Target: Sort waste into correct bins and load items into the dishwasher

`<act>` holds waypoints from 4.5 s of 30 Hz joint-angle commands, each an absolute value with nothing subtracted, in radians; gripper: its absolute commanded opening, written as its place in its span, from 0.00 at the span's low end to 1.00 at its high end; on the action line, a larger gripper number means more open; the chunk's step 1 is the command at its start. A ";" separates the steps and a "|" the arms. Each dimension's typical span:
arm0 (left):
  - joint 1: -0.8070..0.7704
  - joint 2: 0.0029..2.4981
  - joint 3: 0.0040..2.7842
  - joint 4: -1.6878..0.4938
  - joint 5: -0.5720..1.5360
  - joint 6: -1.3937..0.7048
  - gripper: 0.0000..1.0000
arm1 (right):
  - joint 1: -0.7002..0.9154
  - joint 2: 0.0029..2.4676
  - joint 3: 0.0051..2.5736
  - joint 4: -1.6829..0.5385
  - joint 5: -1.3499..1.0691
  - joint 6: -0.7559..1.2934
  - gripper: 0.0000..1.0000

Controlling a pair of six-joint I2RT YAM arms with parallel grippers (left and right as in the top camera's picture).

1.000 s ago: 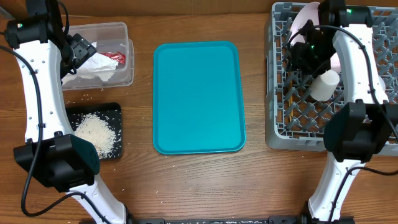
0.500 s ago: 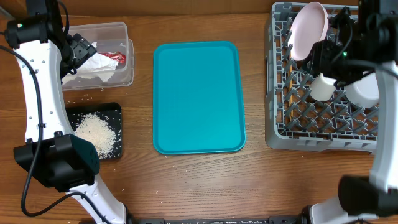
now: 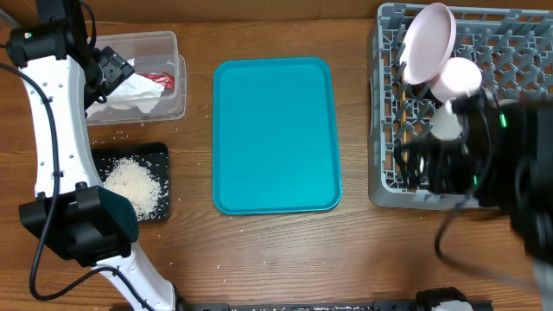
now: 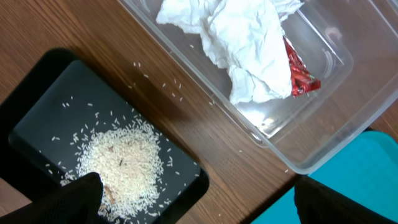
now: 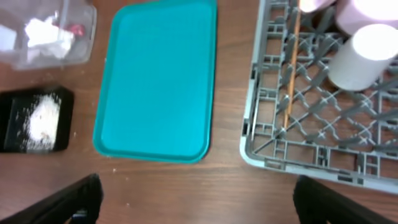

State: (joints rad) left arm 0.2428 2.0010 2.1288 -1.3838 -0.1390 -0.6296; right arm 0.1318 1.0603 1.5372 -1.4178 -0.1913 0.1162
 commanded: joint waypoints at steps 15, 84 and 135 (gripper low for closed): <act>0.241 1.975 2.147 -1.384 -0.138 -0.632 1.00 | 0.134 0.933 1.336 -1.439 -0.176 0.130 1.00; 0.241 1.975 2.147 -1.384 -0.138 -0.632 1.00 | 0.047 0.003 0.008 -0.066 -0.120 -0.007 1.00; 0.241 1.975 2.147 -1.384 -0.138 -0.632 1.00 | -0.074 0.003 0.008 -0.077 -0.083 -0.007 1.00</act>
State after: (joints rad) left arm 0.2428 2.0010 2.1288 -1.3838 -0.1387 -0.6300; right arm -0.0708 0.0139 0.0185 -0.0792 -0.0959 -0.0010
